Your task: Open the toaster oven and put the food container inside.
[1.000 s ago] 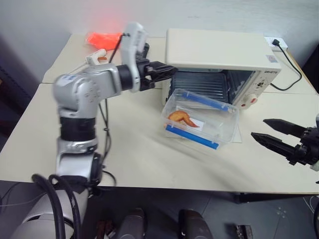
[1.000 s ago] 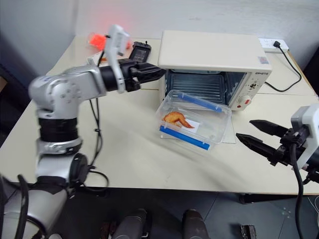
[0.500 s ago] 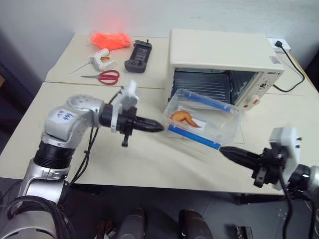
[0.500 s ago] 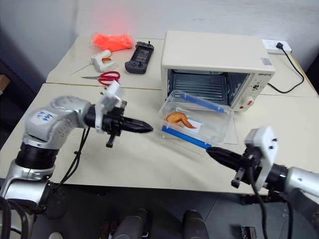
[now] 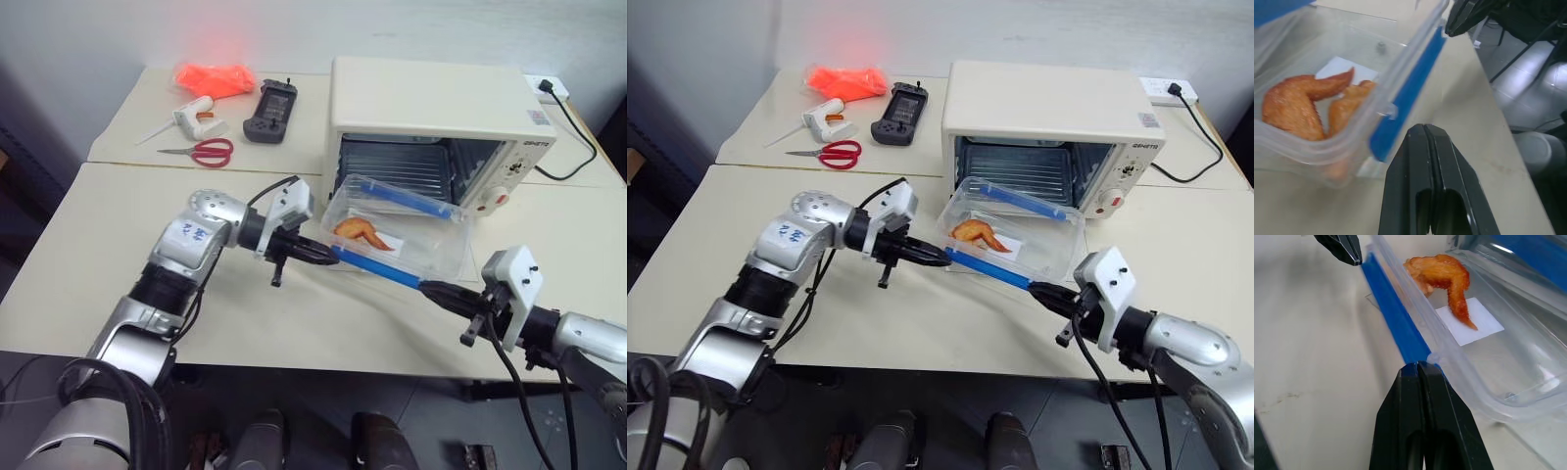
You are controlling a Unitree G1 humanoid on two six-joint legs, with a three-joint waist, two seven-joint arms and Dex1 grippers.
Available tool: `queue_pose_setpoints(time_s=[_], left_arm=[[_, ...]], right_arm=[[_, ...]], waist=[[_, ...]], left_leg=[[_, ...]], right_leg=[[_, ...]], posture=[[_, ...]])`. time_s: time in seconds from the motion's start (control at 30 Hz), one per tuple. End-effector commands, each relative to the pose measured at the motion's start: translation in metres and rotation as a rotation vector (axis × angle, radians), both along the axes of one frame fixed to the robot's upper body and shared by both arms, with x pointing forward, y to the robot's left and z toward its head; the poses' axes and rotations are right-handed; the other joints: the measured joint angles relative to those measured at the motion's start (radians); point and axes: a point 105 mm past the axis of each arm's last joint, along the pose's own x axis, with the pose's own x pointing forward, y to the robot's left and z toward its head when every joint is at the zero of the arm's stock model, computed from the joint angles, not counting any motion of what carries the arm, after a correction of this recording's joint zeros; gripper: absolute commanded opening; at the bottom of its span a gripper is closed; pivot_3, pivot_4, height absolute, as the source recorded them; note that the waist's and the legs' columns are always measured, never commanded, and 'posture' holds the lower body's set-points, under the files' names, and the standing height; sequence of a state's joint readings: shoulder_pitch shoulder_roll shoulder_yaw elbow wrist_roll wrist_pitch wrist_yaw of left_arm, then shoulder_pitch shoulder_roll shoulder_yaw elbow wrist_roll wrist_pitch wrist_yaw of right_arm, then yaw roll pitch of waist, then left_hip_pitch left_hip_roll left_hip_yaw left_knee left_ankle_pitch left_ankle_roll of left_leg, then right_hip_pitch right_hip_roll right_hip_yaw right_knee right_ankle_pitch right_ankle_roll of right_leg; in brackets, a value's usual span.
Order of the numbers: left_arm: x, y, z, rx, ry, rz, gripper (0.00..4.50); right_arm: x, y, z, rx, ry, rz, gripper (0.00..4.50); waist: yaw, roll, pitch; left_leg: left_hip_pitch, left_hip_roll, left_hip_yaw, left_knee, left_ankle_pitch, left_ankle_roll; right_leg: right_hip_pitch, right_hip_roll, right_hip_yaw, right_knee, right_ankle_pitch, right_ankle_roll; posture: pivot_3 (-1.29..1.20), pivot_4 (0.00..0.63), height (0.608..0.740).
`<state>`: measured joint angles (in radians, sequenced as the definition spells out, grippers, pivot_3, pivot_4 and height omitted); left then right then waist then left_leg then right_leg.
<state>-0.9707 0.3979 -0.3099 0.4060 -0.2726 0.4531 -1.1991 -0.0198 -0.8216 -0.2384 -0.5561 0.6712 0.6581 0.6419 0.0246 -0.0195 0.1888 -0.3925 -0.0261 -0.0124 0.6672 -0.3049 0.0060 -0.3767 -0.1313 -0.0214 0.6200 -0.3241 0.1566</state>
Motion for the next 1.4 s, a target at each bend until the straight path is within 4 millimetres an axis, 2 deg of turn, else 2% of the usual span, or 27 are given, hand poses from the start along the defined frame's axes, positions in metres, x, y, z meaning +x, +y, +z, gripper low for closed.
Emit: queue_pose_setpoints(time_s=[0.03,0.23,0.3,0.4,0.57,0.67,0.83,0.97,1.07,1.2,1.4], left_arm=[[0.023,-0.016,0.022,-0.083,-0.066,0.108,0.00],[0.049,-0.039,0.040,-0.164,-0.133,0.242,0.00],[0.051,-0.042,0.043,-0.176,-0.139,0.256,0.00],[0.048,-0.044,0.044,-0.186,-0.137,0.235,0.00],[0.034,-0.024,0.038,-0.164,-0.122,0.183,0.00],[0.028,-0.016,0.034,-0.149,-0.117,0.180,0.00],[0.026,-0.012,0.033,-0.142,-0.105,0.184,0.00],[0.026,-0.013,0.034,-0.143,-0.106,0.183,0.00],[0.025,-0.016,0.036,-0.145,-0.109,0.170,0.00],[0.024,-0.018,0.037,-0.142,-0.109,0.154,0.00],[0.024,-0.016,0.038,-0.133,-0.114,0.148,0.00]], right_arm=[[0.026,-0.009,0.014,-0.042,-0.089,-0.022,0.06],[0.087,-0.017,0.035,-0.046,-0.189,-0.095,0.06],[0.099,-0.019,0.038,-0.063,-0.205,-0.117,0.06],[0.105,-0.021,0.043,-0.068,-0.209,-0.125,0.06],[0.070,-0.015,0.042,-0.042,-0.174,-0.014,0.06],[0.056,-0.013,0.039,-0.046,-0.156,0.008,0.06],[0.048,-0.011,0.040,-0.038,-0.152,0.007,0.06],[0.054,-0.014,0.058,0.025,-0.215,-0.039,0.06],[0.048,-0.010,0.065,0.047,-0.202,0.000,0.06],[0.031,-0.004,0.055,0.014,-0.128,0.082,0.06],[0.014,-0.004,0.033,-0.007,-0.029,0.111,0.06]], waist=[[0.000,0.000,0.000],[-0.011,0.000,0.000],[-0.005,0.000,0.000],[0.005,0.000,0.000],[0.001,0.000,0.000],[-0.001,0.000,0.000],[-0.002,0.000,0.000],[-0.002,0.000,0.000],[-0.001,0.000,0.000],[0.002,0.000,0.000],[0.001,0.000,0.000]], left_leg=[[-0.001,-0.001,0.000,0.001,0.000,0.000],[-0.001,0.000,0.001,-0.001,0.001,-0.001],[-0.001,-0.001,0.001,0.000,0.002,-0.001],[-0.003,-0.002,-0.002,0.002,0.002,-0.001],[-0.013,-0.003,-0.005,0.003,0.001,-0.001],[-0.014,-0.003,-0.003,0.001,0.001,-0.002],[-0.014,-0.002,-0.002,0.007,0.003,-0.002],[-0.014,-0.002,-0.001,0.010,0.003,-0.002],[-0.014,-0.002,-0.001,0.008,0.003,-0.002],[-0.014,-0.002,-0.002,0.005,0.003,-0.002],[-0.014,-0.002,-0.001,0.007,0.002,-0.001]], right_leg=[[0.000,0.000,0.000,0.000,0.000,0.000],[-0.003,0.000,0.000,0.001,0.000,0.000],[-0.003,-0.001,0.000,0.002,0.000,0.001],[-0.002,-0.002,-0.002,0.002,0.001,0.001],[-0.011,-0.003,-0.006,0.003,0.001,0.002],[-0.015,-0.003,-0.007,0.005,0.001,0.001],[-0.014,-0.003,-0.006,0.008,0.001,0.001],[-0.014,-0.002,-0.004,0.009,0.001,0.001],[-0.015,-0.002,-0.004,0.010,0.001,0.001],[-0.015,-0.002,-0.005,0.008,0.001,0.001],[-0.015,-0.003,-0.004,0.008,0.001,0.001]], posture=[[0.00,0.150,0.740],[0.00,0.150,0.740],[0.00,0.150,0.740],[0.00,0.150,0.740],[0.00,0.150,0.740],[0.00,0.150,0.740],[0.00,0.150,0.740],[0.00,0.150,0.740],[0.00,0.150,0.740],[0.00,0.150,0.740],[0.00,0.150,0.740]])
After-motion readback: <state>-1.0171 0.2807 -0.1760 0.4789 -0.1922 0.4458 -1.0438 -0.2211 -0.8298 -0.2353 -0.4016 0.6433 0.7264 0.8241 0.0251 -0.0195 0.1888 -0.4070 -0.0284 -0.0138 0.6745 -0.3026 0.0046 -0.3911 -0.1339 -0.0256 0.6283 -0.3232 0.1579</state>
